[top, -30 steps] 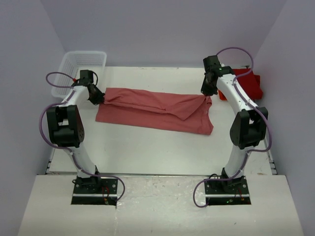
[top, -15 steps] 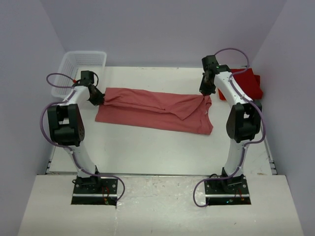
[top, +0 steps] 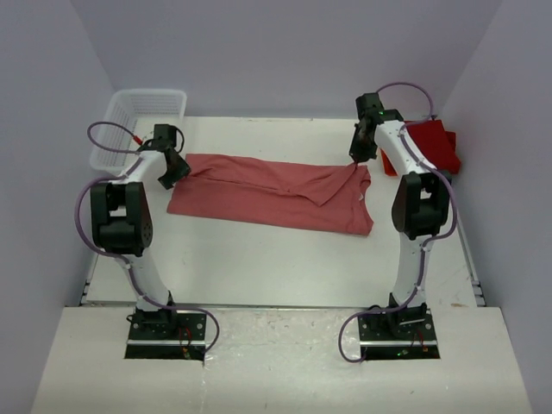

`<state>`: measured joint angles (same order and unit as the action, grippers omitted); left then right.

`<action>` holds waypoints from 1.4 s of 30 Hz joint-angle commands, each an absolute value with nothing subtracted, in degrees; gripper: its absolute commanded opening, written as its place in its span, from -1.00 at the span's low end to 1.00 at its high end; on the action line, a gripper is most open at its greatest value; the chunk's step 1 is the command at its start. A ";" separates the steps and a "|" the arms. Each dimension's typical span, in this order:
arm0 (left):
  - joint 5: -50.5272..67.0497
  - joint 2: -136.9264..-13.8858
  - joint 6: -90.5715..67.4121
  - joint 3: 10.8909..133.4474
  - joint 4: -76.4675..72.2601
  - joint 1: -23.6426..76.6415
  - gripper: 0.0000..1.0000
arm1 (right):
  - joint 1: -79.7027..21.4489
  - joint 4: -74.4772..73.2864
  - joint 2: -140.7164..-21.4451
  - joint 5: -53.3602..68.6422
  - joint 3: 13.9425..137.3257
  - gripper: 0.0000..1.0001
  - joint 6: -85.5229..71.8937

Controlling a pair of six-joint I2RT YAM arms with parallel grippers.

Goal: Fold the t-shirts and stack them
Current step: Fold the other side of the tshirt into a rectangle

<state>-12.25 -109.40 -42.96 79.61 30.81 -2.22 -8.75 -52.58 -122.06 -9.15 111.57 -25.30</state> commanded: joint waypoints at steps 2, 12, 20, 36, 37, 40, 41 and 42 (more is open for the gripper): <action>-23.46 -104.86 -41.75 81.04 28.57 2.72 0.18 | -7.91 -50.27 -124.97 -7.39 116.27 -1.00 -22.42; -28.24 -95.45 -35.00 79.80 21.54 16.08 0.35 | -7.82 -45.63 -128.94 -9.76 123.76 -0.35 -18.38; -0.02 -106.06 -33.66 82.35 17.93 16.52 -0.15 | -10.27 -40.26 -114.36 3.94 99.55 -0.21 -21.44; 7.46 -103.54 -34.81 75.85 13.89 17.75 -0.59 | -18.98 -34.90 -109.16 7.29 83.33 -0.21 -22.32; 7.73 -103.54 -34.72 75.76 13.80 17.75 -0.59 | -18.98 -34.63 -109.16 7.38 83.32 -0.21 -22.50; 7.73 -102.83 -34.72 75.59 13.80 17.75 -0.58 | -19.51 -34.19 -110.21 7.65 83.06 -0.21 -22.76; 7.73 -102.75 -34.54 75.50 13.80 17.84 -0.57 | -19.77 -34.10 -110.74 7.73 83.06 -0.21 -22.85; 7.65 -102.83 -34.54 75.50 13.89 17.75 -0.57 | -19.95 -34.01 -111.00 7.73 83.14 -0.21 -22.94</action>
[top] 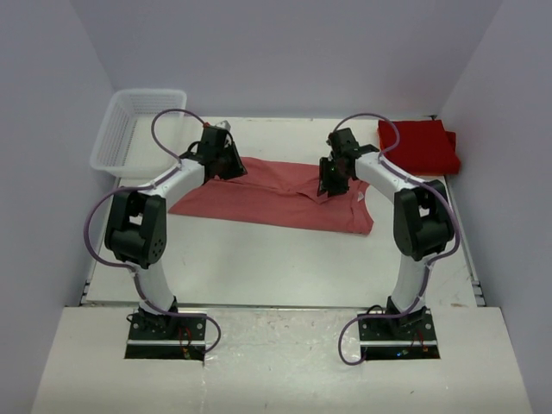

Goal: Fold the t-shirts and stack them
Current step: Fold the other side of the tshirt into a rectangle

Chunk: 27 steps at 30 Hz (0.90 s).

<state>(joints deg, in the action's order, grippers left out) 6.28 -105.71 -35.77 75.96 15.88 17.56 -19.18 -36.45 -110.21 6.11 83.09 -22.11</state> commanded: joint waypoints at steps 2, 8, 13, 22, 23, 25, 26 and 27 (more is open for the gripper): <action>7.65 -103.01 -34.54 75.59 13.97 17.75 -0.56 | -20.91 -33.75 -111.53 7.65 83.49 -0.22 -23.03; 8.26 -103.18 -34.37 75.41 13.89 17.75 -0.56 | -21.88 -33.49 -114.25 7.56 84.72 -0.24 -23.38; 7.73 -102.92 -33.84 75.41 14.24 17.75 -0.54 | -21.88 -33.49 -115.31 6.51 85.17 -0.30 -23.47; 8.26 -103.88 -33.75 75.23 14.24 17.75 -0.54 | -21.88 -33.14 -114.17 3.69 84.29 -0.61 -23.38; 8.26 -103.97 -33.75 75.23 14.15 17.84 -0.54 | -21.88 -32.96 -113.65 3.34 84.20 -0.60 -23.29; 8.61 -104.50 -33.75 75.23 14.24 17.75 -0.54 | -21.88 -33.48 -113.47 3.08 84.55 -0.61 -23.20; 8.70 -104.50 -33.66 75.23 14.15 17.84 -0.55 | -21.80 -33.57 -113.12 2.73 84.55 -0.63 -23.20; 8.70 -104.50 -33.66 75.15 14.06 17.84 -0.55 | -21.88 -33.66 -113.03 2.72 84.55 -0.64 -23.29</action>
<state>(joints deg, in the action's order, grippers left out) 7.44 -105.27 -35.24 75.37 15.49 17.65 -21.80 -34.54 -115.44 4.64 83.22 -23.38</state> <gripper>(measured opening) 0.227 0.187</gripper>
